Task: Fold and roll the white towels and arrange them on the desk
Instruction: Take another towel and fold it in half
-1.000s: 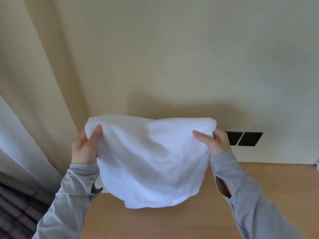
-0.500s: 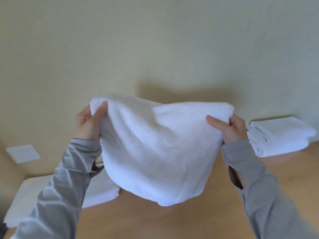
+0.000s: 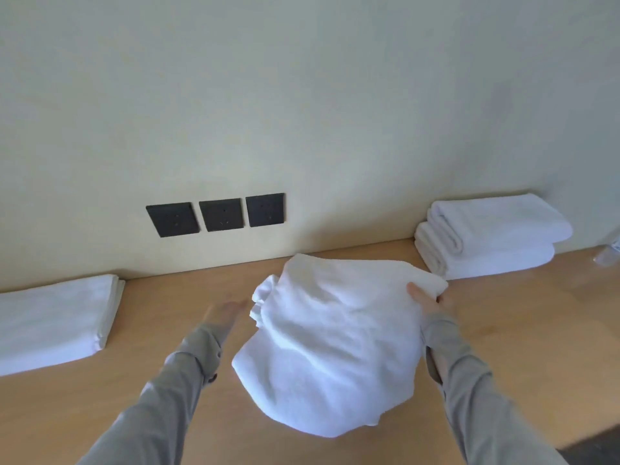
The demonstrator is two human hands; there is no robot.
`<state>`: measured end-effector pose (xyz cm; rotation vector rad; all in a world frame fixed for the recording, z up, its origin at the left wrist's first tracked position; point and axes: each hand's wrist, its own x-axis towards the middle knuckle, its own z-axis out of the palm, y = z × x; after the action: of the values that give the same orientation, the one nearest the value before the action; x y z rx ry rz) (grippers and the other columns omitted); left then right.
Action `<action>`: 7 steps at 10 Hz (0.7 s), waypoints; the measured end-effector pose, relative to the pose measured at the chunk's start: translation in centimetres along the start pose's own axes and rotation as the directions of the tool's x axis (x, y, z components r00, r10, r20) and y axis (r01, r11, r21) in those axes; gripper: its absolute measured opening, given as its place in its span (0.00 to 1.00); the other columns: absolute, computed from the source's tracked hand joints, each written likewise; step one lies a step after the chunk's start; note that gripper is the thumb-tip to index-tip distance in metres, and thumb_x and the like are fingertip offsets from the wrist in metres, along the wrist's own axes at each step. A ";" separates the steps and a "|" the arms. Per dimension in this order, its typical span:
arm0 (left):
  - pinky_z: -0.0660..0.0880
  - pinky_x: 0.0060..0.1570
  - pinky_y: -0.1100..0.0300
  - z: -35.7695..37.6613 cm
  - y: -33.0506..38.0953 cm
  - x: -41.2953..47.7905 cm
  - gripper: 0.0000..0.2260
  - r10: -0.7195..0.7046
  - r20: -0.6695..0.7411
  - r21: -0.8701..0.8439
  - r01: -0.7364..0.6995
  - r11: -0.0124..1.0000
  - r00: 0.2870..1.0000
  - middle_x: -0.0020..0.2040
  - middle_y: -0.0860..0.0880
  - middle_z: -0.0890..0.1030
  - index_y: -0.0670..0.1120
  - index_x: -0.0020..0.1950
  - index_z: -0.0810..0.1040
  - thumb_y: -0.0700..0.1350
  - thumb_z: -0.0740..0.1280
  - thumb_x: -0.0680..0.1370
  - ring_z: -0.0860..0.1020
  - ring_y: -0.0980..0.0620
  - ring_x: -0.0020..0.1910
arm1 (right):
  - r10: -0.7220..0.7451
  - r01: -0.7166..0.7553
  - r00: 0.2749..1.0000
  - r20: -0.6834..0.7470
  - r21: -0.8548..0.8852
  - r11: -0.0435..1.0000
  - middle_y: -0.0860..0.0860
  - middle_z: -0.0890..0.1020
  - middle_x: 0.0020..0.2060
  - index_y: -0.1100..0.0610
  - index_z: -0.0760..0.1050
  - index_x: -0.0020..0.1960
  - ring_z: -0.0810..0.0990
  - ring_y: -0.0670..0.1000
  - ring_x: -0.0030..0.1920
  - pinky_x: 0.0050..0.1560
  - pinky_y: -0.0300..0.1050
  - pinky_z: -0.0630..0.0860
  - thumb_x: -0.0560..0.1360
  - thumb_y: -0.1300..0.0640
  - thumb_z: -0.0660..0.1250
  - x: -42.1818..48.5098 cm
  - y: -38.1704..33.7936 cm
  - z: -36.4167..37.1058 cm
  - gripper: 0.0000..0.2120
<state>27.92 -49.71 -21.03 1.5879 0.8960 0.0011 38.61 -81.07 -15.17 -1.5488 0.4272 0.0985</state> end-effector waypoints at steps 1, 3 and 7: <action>0.65 0.63 0.51 2.2 -4.7 -0.2 0.27 -0.143 -0.051 -0.057 0.140 0.988 0.988 0.69 0.38 0.68 0.37 0.73 0.61 0.40 0.68 0.77 0.68 0.40 0.67 | 0.068 -0.068 0.998 -0.001 -0.029 0.997 0.56 0.78 0.50 0.60 0.73 0.57 0.78 0.55 0.44 0.50 0.49 0.74 0.71 0.56 0.72 3.7 0.9 -1.9 0.17; 0.72 0.54 0.52 5.9 -10.4 -5.5 0.26 -0.265 -0.129 0.167 0.285 0.944 0.955 0.54 0.42 0.75 0.39 0.66 0.69 0.48 0.72 0.73 0.73 0.44 0.50 | 0.229 -0.227 0.969 -0.098 0.036 0.973 0.57 0.75 0.63 0.61 0.67 0.68 0.76 0.59 0.59 0.59 0.51 0.72 0.70 0.52 0.72 5.7 2.8 -0.4 0.30; 0.63 0.68 0.50 15.7 0.0 -9.0 0.37 0.232 -0.118 0.335 -0.181 0.925 0.966 0.74 0.48 0.58 0.49 0.75 0.53 0.56 0.67 0.72 0.60 0.47 0.72 | 0.422 -0.497 0.794 0.438 0.067 0.865 0.54 0.75 0.61 0.58 0.65 0.67 0.77 0.55 0.59 0.60 0.50 0.74 0.70 0.56 0.72 -1.9 1.8 9.9 0.29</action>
<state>29.08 -67.78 -20.66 2.0064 0.8752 0.1371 38.30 -70.91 -16.63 -1.1735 0.4557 0.7407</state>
